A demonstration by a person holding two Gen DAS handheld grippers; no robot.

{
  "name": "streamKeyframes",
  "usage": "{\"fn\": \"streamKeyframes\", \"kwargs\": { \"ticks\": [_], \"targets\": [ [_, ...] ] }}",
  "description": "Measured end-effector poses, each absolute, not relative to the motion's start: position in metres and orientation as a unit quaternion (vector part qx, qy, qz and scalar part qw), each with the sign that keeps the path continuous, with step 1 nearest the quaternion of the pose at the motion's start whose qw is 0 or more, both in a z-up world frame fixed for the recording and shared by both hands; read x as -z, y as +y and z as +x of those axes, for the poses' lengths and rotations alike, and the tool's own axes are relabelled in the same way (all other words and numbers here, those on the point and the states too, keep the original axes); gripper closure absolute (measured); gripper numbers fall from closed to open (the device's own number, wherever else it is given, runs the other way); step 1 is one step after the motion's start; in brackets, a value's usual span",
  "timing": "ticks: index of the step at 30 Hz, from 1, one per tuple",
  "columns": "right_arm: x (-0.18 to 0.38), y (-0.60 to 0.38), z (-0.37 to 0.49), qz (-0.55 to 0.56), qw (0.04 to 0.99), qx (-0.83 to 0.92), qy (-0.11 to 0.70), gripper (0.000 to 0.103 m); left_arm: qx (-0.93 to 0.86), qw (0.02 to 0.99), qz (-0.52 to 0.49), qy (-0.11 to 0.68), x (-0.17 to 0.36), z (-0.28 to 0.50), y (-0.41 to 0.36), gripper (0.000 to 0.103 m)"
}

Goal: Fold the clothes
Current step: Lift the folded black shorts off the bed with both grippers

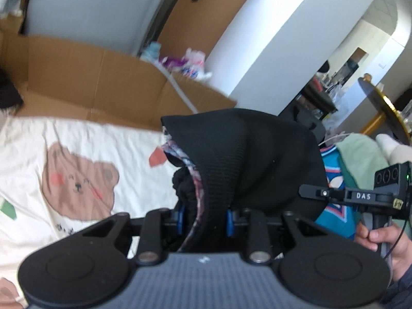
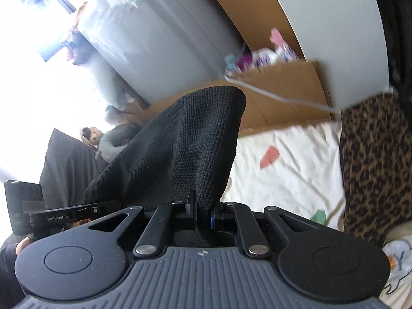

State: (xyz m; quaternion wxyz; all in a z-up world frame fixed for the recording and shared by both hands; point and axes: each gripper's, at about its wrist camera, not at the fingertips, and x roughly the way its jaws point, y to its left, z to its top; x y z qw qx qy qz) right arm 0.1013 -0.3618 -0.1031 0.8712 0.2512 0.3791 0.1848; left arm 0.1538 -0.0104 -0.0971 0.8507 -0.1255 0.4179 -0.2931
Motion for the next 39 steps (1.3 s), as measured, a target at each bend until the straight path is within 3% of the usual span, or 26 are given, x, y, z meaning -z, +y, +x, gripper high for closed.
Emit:
{"fn": "streamKeyframes", "kwargs": {
  "ticks": [11,23,31,39],
  "targets": [
    [-0.010,-0.364,0.086,0.223,0.893,-0.174,0.349,0.095,0.288,0.878,-0.095,0.369,-0.013,0.133,-0.031,0.072],
    [-0.103,-0.379,0.040,0.186,0.921,-0.153,0.306,0.095,0.309,0.886,-0.092,0.334,-0.084,0.097,-0.060,0.072],
    [-0.132,-0.389,0.024,0.183,0.930,-0.146,0.285,0.095,0.327,0.884,-0.082,0.324,-0.111,0.092,-0.076,0.072],
    [-0.123,-0.411,0.009,0.193,0.934,-0.122,0.276,0.095,0.344,0.877,-0.069,0.328,-0.106,0.096,-0.096,0.072]
  ]
}}
